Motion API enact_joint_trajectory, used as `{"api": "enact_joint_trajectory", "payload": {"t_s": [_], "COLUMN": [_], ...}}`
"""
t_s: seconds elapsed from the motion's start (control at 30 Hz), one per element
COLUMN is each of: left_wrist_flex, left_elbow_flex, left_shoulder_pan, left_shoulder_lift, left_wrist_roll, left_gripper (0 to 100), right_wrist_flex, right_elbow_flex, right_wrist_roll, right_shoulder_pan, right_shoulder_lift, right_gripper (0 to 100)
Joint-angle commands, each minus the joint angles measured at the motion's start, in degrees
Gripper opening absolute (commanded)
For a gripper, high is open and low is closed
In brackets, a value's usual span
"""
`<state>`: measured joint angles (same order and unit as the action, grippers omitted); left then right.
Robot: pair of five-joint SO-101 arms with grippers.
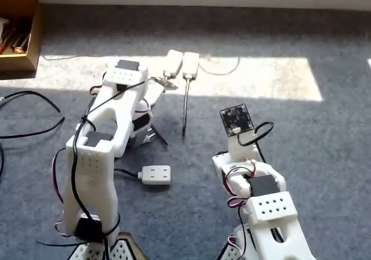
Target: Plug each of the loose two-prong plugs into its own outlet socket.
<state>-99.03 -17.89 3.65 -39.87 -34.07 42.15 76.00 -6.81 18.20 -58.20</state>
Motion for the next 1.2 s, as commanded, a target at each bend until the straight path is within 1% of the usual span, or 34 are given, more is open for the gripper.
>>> {"api": "enact_joint_trajectory", "payload": {"t_s": [0.0,0.1,0.2,0.27,0.4,0.5,0.57,0.6,0.67,0.77,0.83,0.87,0.93,1.0,1.1,1.17], "left_wrist_flex": [0.09,-1.85,-2.11,-2.2,-2.29,-1.49,0.7,1.41,2.11,1.76,0.88,0.0,-0.97,-1.49,-1.49,-1.49], "left_elbow_flex": [-0.92,-1.01,-0.48,-0.48,-0.4,-1.1,-2.33,-2.68,-2.77,-2.77,-2.86,-2.95,-2.86,-2.86,-2.68,-1.54], "left_shoulder_pan": [2.95,5.76,8.48,10.86,18.86,26.51,31.34,33.54,37.32,40.22,39.78,38.99,36.26,30.29,17.8,9.98], "left_shoulder_lift": [3.65,7.34,13.49,17.8,24.13,26.51,26.59,26.59,26.59,26.77,27.12,27.12,27.12,27.21,27.21,27.21], "left_wrist_roll": [-0.44,-0.18,0.62,3.87,5.98,5.89,6.51,7.74,9.58,10.55,11.6,11.69,11.69,13.1,19.08,21.45], "left_gripper": [5,5,5,5,6,6,6,7,14,28,35,35,33,29,27,27], "right_wrist_flex": [-0.75,0.04,4.44,6.9,9.27,9.27,9.19,9.19,9.19,9.19,9.19,9.19,9.19,9.19,9.19,9.19], "right_elbow_flex": [-0.31,-0.66,-2.24,-3.91,-4.26,-2.59,-2.24,-2.24,-2.07,-1.98,-1.89,-1.89,-1.89,-1.8,-1.8,-1.8], "right_wrist_roll": [-0.62,-0.79,-0.88,-0.97,-0.97,-0.62,-0.53,-0.53,-0.53,-0.53,-0.53,-0.53,-0.53,-0.62,-0.7,-0.53], "right_shoulder_pan": [-0.22,-1.01,-5.93,-9.71,-14.29,-14.64,-14.64,-14.64,-14.64,-14.73,-14.73,-14.73,-14.64,-14.73,-14.73,-14.64], "right_shoulder_lift": [-1.36,-1.54,-1.71,-1.71,-1.71,-1.71,-1.71,-1.71,-1.71,-1.71,-1.71,-1.71,-1.71,-1.71,-1.71,-1.71], "right_gripper": [1.3,1.3,1.3,1.3,1.3,1.3,1.3,1.3,1.3,1.3,1.3,1.3,1.3,1.3,1.3,1.3]}}
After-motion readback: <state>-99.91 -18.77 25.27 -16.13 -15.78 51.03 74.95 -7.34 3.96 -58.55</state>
